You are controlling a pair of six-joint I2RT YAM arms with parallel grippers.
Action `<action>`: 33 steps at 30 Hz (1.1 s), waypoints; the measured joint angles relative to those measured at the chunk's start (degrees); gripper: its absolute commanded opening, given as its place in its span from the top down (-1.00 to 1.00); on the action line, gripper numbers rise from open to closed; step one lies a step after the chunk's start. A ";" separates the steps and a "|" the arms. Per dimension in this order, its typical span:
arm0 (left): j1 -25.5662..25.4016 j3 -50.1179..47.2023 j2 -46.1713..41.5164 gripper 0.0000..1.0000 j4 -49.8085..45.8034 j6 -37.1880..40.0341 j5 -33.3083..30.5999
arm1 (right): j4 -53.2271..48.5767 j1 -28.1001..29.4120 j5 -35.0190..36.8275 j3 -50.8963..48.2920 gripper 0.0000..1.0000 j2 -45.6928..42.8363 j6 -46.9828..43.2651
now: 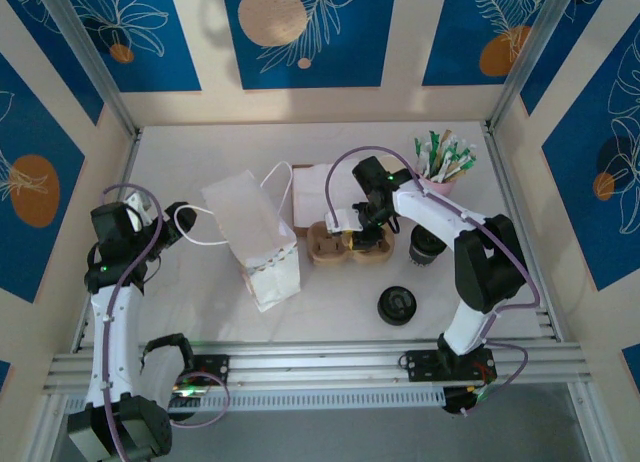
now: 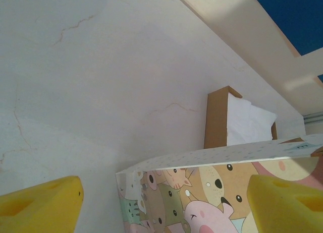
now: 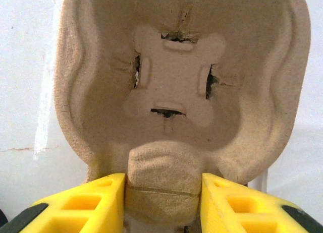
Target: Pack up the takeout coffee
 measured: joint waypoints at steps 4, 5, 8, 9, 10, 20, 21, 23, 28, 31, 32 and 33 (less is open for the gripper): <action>0.00 0.00 0.00 -0.69 0.00 0.02 -0.02 | -0.20 -0.09 -0.24 0.00 0.19 -0.96 0.17; 0.00 0.00 0.00 -0.69 0.00 0.02 -0.04 | -0.20 -0.13 -0.33 0.00 0.19 -1.44 0.22; 0.00 0.00 0.00 -0.69 0.00 0.02 -0.35 | -0.44 -0.57 -1.90 0.00 0.18 -2.56 0.76; 0.00 0.00 0.00 -0.69 0.00 0.02 -0.39 | -0.66 -0.72 -2.56 0.00 0.18 -2.75 0.98; 0.00 0.00 0.00 -0.69 0.00 0.02 -0.39 | -0.83 -0.70 -2.54 0.00 0.19 -2.78 1.05; 0.00 0.00 0.00 -0.69 0.00 0.02 -0.39 | -0.72 0.02 0.76 -0.28 0.22 -2.71 0.68; 0.00 0.00 0.00 -0.69 0.00 0.02 -0.39 | -0.63 0.00 0.11 -0.28 0.17 -2.71 1.05; 0.00 0.00 0.00 -0.69 0.00 0.02 -0.42 | -1.11 -0.28 -2.12 0.28 0.21 -2.71 2.12; 0.00 0.00 0.00 -0.69 0.00 0.02 -0.42 | -1.53 0.17 0.02 1.33 0.19 -2.56 2.08; 0.00 0.00 0.00 -0.69 -0.02 0.13 -0.70 | -2.43 -0.33 -1.99 2.19 0.22 -2.40 3.06; 0.00 0.00 0.00 -0.69 -0.07 0.15 -0.92 | -2.25 -0.33 -2.27 2.32 0.20 -2.40 3.10; 0.00 0.00 0.00 -0.69 -0.11 0.17 -1.07 | -2.08 -0.50 -3.10 2.25 0.20 -2.40 3.54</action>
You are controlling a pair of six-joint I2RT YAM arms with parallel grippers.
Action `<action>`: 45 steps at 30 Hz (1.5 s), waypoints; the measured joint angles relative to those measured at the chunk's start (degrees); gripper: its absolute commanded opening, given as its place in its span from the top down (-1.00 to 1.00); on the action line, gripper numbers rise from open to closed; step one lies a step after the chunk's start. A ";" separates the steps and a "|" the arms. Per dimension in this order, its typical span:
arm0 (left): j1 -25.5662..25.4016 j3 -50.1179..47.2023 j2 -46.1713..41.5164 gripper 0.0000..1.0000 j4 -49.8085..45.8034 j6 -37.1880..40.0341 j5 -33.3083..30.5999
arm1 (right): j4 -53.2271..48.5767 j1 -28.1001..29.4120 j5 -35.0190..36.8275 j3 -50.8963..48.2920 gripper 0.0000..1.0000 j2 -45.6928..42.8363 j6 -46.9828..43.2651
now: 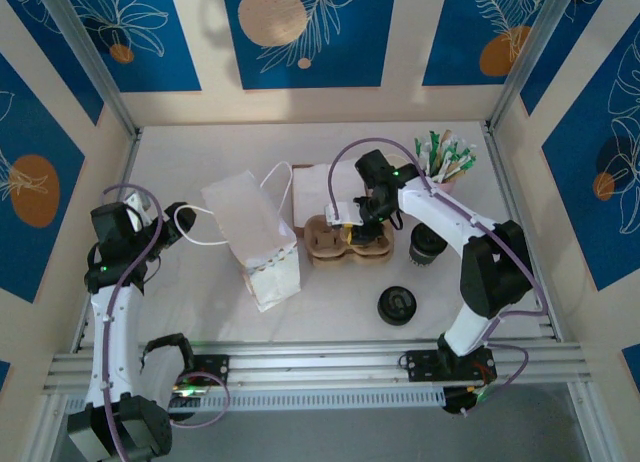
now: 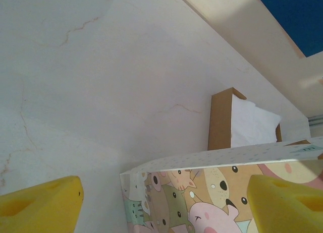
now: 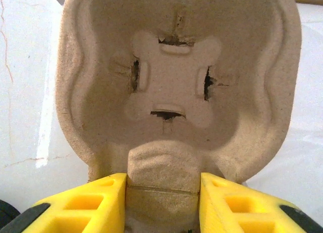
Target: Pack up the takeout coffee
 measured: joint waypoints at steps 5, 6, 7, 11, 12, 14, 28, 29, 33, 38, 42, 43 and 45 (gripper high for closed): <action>0.00 0.81 -0.07 -0.71 -2.10 -0.24 -2.95 | -0.24 -0.55 -2.40 0.02 0.20 0.02 1.77; 0.00 1.57 -0.07 -0.72 -2.99 -0.52 -3.76 | -0.33 -0.55 -2.14 -0.02 0.20 0.04 1.84; 0.00 2.34 -0.13 -0.72 -3.63 -0.68 -4.13 | -0.28 -0.52 -2.12 -0.02 0.20 0.02 1.99; 0.00 5.81 -1.92 -0.73 -4.68 -1.53 -4.94 | -0.04 -0.52 -1.79 -0.02 0.17 0.02 2.45; 0.00 6.49 -2.49 -0.73 -5.01 -1.55 -5.40 | -0.07 -0.28 -0.70 -0.02 0.18 0.02 2.32; 0.00 7.52 -3.52 -0.73 -5.68 -1.53 -6.80 | 0.04 -0.15 -0.24 -0.07 0.17 0.04 2.27; 0.00 11.63 -5.62 -0.73 -10.93 -0.59 -7.89 | 2.71 0.83 -2.40 -1.31 0.21 0.22 1.90; 0.00 11.67 -5.68 -0.73 -10.97 -0.42 -7.87 | 2.86 0.79 -3.43 -1.31 0.22 0.00 1.97; 0.00 11.67 -6.05 -0.73 -11.10 -0.20 -7.87 | 3.21 0.59 -3.80 -1.33 0.25 -0.52 1.79; 0.00 12.68 -5.95 -0.75 -13.57 0.07 -8.39 | 4.15 -0.33 -5.01 -1.38 0.24 -1.97 3.13; 0.00 15.19 -6.05 -0.75 -14.91 0.70 -10.01 | 4.50 -0.83 -3.93 -1.11 0.22 -4.87 6.58; 0.00 15.89 -6.03 -0.75 -15.02 0.90 -10.25 | 4.35 -0.92 -3.78 -0.72 0.22 -5.70 7.91; 0.00 16.98 -5.97 -0.75 -15.08 1.14 -10.47 | 4.37 -0.90 -3.21 -0.20 0.22 -7.52 10.64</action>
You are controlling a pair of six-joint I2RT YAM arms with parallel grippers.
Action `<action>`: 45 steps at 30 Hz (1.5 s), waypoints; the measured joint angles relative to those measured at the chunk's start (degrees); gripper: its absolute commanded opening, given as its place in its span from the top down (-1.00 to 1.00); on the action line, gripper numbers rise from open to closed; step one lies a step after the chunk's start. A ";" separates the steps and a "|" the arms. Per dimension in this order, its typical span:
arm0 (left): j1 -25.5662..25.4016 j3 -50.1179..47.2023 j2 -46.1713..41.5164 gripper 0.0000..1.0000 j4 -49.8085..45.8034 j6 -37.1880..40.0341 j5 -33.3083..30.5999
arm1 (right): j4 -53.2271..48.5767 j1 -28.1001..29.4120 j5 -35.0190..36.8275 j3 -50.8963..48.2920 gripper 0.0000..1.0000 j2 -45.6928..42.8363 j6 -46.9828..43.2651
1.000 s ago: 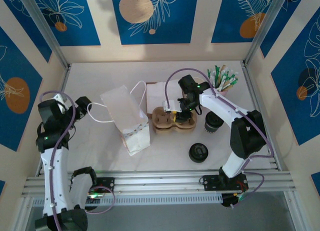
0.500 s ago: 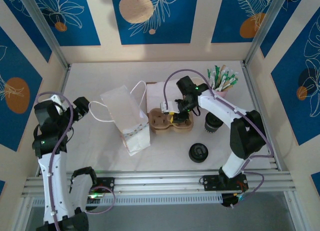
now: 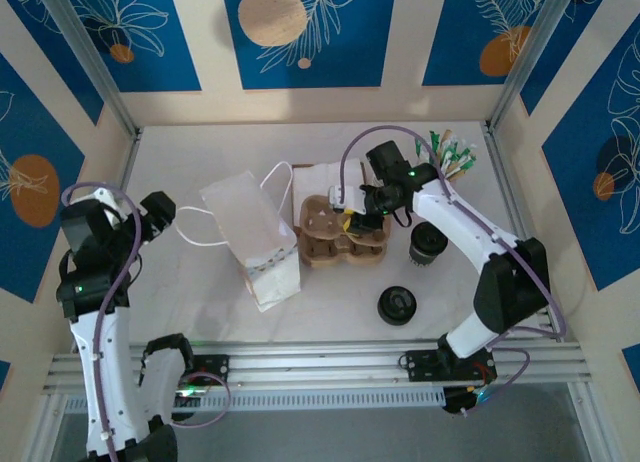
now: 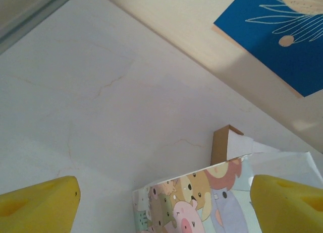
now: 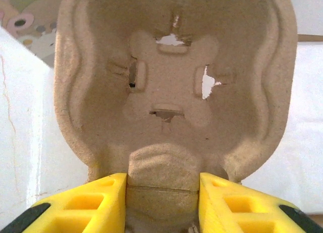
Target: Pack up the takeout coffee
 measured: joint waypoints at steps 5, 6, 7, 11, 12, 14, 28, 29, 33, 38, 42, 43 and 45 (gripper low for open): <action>0.00 5.53 2.27 -0.73 -1.53 2.38 -0.46 | -0.90 1.66 3.72 0.52 0.23 -5.60 7.21; 0.00 6.95 2.97 -0.72 -1.66 3.04 -0.28 | -1.09 1.90 4.24 0.52 0.24 -6.62 8.44; 0.00 8.61 3.93 -0.69 -1.73 3.76 0.33 | -1.36 2.23 4.85 0.52 0.29 -8.00 10.08; -0.50 17.92 10.84 -0.61 -3.37 7.63 5.40 | -2.16 2.45 6.23 -0.11 0.31 -13.81 16.22; -1.18 20.33 12.90 -0.57 -4.09 8.66 6.12 | -2.56 2.45 6.82 -0.26 0.31 -14.97 17.64; -4.04 25.57 17.79 -0.56 -5.81 11.58 6.78 | -3.26 2.34 8.04 -0.74 0.32 -17.00 20.74; -24.02 40.76 42.93 -0.42 -23.04 36.24 3.39 | -3.50 1.77 8.02 -0.61 0.40 -25.11 39.32; -24.17 40.76 43.01 -0.45 -23.78 37.03 3.65 | -3.63 3.08 7.78 0.66 0.40 -25.44 40.04; -24.24 40.44 42.84 -0.60 -23.21 36.65 1.77 | -3.26 10.86 8.17 5.20 0.41 -26.12 42.03; -21.29 33.16 38.60 -0.62 -13.60 28.06 -4.96 | -0.94 19.32 9.25 8.20 0.43 -26.49 46.18; -10.80 27.87 35.87 -0.36 -4.66 17.51 -1.95 | 1.29 25.68 11.32 9.77 0.43 -25.49 48.98; -8.46 25.70 35.43 -0.37 -2.05 14.71 -1.01 | 1.70 27.56 11.78 10.49 0.43 -24.76 49.44; -6.03 20.94 35.17 -0.38 1.92 10.34 1.01 | 2.38 30.42 13.07 11.82 0.42 -23.26 49.96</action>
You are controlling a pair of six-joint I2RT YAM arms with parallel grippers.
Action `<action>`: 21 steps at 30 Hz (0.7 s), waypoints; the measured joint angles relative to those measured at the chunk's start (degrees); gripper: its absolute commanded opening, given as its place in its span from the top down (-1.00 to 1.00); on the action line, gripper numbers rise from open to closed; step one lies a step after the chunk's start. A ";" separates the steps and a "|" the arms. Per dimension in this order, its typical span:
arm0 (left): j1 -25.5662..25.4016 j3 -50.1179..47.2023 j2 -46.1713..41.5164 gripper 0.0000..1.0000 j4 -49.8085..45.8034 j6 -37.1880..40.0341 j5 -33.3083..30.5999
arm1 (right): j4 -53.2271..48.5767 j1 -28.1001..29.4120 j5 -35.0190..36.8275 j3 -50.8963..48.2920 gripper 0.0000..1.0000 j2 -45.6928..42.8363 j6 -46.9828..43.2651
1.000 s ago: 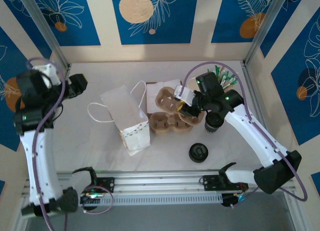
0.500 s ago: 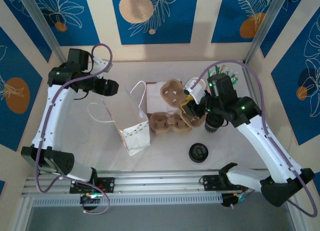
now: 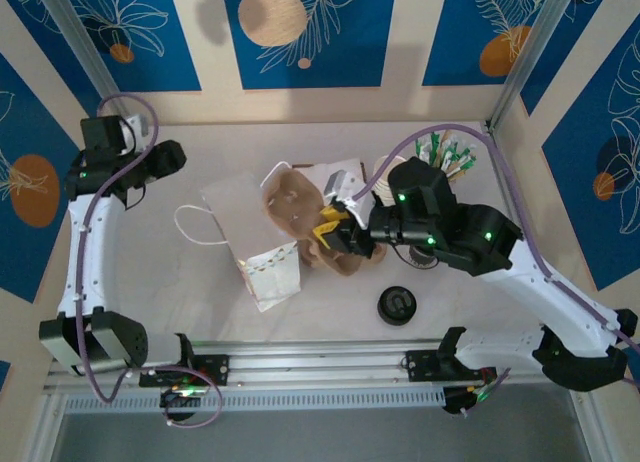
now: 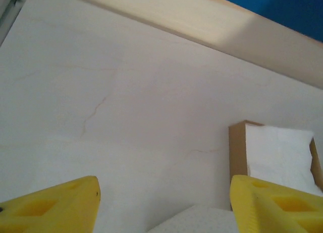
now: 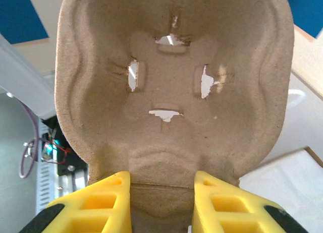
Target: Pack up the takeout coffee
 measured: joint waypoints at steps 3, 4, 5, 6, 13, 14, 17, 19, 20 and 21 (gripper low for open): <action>-0.17 -9.31 0.42 -0.35 6.86 -5.95 5.27 | 1.95 3.45 2.19 1.16 0.42 2.45 0.46; -0.39 -12.70 0.83 -0.36 9.07 -8.02 6.97 | 2.75 4.28 2.97 1.22 0.42 3.23 0.66; -0.63 -15.45 1.25 -0.36 11.06 -9.73 8.22 | 3.50 4.87 3.43 1.25 0.42 3.89 0.94; -0.83 -18.53 1.68 -0.35 13.46 -11.43 9.38 | 4.42 5.44 4.11 1.25 0.42 4.74 1.14; -1.11 -25.53 7.17 -0.34 25.86 -19.30 15.06 | 10.47 7.37 7.23 3.48 0.41 11.19 3.52; -1.11 -26.21 7.91 -0.34 27.80 -19.98 15.82 | 11.17 7.65 7.67 4.35 0.41 12.24 3.65; -1.51 -28.30 9.31 -0.32 31.56 -21.46 17.25 | 14.03 8.20 8.90 6.54 0.41 14.91 4.26; -2.40 -29.40 9.77 -0.32 32.54 -21.75 17.55 | 15.58 8.26 10.03 7.93 0.41 16.63 4.98; -3.04 -29.83 9.84 -0.33 32.92 -21.88 17.55 | 16.26 8.26 10.84 8.96 0.42 17.81 5.49; -3.65 -30.32 9.84 -0.32 33.27 -22.03 17.55 | 16.83 8.26 11.69 9.92 0.42 18.97 6.05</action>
